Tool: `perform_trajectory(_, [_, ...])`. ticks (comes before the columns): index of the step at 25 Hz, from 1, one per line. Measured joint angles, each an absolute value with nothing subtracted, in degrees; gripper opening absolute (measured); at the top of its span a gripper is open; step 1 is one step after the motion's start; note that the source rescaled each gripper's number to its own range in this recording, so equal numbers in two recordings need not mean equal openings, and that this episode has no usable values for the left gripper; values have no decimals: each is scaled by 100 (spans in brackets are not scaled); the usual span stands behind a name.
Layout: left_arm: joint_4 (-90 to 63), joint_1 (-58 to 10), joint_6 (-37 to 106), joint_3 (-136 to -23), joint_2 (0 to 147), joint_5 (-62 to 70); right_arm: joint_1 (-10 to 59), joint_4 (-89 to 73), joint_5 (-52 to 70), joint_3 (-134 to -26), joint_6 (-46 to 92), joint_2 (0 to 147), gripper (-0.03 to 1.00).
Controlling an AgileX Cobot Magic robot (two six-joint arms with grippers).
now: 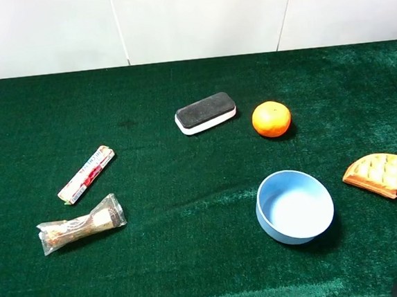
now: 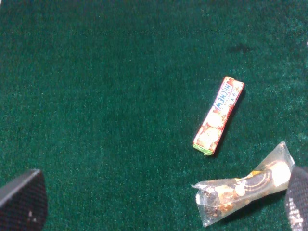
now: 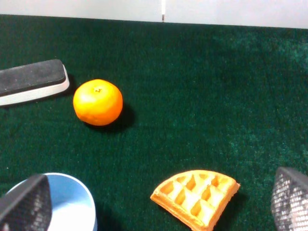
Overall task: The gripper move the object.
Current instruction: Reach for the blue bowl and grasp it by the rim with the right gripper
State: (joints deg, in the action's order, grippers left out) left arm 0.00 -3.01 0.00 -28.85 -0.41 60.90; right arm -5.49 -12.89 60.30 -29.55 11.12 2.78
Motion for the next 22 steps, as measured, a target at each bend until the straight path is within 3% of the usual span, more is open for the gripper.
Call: perform_trajectory(22, [0,-301,0,-2885,-41,6090,-549,-1291,6030,-2955,1112,278,100])
